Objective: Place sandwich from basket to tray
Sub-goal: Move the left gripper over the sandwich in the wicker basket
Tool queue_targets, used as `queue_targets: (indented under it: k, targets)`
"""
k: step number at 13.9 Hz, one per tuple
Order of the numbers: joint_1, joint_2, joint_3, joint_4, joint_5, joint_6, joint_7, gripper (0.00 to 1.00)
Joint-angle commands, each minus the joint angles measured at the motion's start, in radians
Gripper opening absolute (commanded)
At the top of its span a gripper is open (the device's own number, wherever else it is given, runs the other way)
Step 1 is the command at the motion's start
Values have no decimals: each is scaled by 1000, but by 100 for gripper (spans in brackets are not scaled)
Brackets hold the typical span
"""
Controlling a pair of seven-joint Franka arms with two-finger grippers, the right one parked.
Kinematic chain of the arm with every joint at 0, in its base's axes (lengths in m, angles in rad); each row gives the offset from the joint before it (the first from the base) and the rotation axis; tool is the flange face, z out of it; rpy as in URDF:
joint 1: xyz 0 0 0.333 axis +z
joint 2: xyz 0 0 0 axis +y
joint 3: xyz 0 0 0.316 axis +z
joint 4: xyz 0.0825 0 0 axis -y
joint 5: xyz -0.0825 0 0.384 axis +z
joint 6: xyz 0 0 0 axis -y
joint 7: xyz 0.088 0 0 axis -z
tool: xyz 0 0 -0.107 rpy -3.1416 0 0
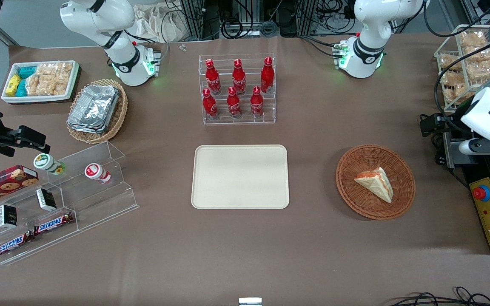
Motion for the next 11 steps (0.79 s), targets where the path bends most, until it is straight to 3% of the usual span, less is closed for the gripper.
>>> queue_targets:
  k: [1,4,6,9,11]
  targets:
    - [5,27,-7,31,11,-28,7,100]
    - [-6,53,-11,41,14,-28,-57,100]
    - [-1,68,-11,17,2,-20,-219,100]
    - [-4,44,-11,-136,8,133,-318,100]
    - [3,51,-8,-201,5,178,-503,100]
